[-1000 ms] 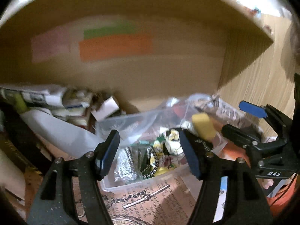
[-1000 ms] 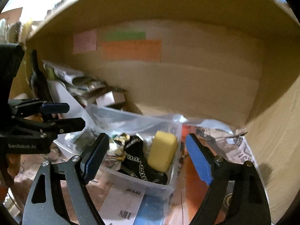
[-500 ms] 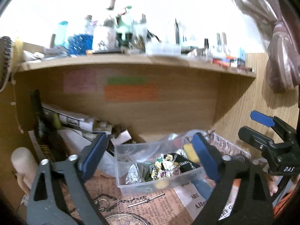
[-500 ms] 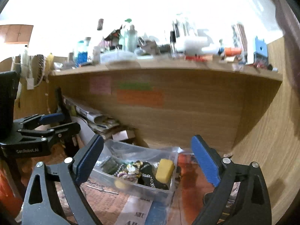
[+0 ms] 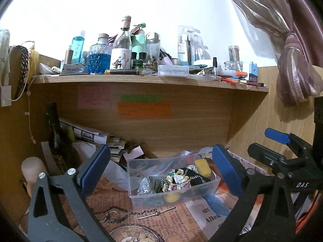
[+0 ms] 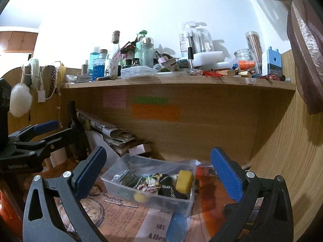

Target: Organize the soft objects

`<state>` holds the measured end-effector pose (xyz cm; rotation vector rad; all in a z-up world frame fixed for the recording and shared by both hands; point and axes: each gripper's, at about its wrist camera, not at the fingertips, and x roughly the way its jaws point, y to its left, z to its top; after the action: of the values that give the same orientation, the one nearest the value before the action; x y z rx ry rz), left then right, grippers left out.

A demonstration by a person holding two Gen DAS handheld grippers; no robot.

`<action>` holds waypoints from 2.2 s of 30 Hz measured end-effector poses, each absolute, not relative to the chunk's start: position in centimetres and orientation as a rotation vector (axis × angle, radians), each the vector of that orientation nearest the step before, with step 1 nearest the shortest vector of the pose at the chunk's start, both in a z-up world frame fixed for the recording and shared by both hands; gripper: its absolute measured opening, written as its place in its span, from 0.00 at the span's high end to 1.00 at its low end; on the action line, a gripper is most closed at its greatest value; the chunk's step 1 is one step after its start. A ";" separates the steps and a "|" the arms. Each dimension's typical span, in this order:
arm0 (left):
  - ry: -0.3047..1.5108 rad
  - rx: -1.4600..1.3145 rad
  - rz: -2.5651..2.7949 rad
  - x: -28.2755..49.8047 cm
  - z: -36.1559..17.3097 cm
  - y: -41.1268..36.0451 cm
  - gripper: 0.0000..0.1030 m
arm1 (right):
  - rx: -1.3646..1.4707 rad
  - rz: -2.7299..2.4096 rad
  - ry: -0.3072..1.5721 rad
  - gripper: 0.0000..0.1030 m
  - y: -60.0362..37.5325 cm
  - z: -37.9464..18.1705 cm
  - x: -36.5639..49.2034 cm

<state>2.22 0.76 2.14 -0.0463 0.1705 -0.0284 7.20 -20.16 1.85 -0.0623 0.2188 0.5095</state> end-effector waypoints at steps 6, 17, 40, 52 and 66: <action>0.173 -0.041 -0.021 2.1 2.0 0.6 0.01 | -0.044 0.513 0.233 0.00 -20.4 1.7 7.2; 0.177 -0.032 -0.021 2.4 1.9 0.6 0.00 | -0.037 0.512 0.240 0.00 -20.4 1.6 7.4; 0.176 -0.021 -0.034 2.6 2.0 0.5 0.00 | -0.041 0.518 0.239 0.00 -20.1 1.7 7.1; 0.174 -0.016 -0.058 2.7 1.8 0.7 0.00 | -0.039 0.516 0.243 0.00 -20.1 1.6 7.2; 0.196 -0.034 -0.071 3.1 1.5 1.2 0.00 | -0.043 0.519 0.249 0.00 -19.9 1.4 7.2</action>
<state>3.11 1.17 1.52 -0.0337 0.1961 -0.0711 7.23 -19.90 1.35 -0.0428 0.2491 0.5194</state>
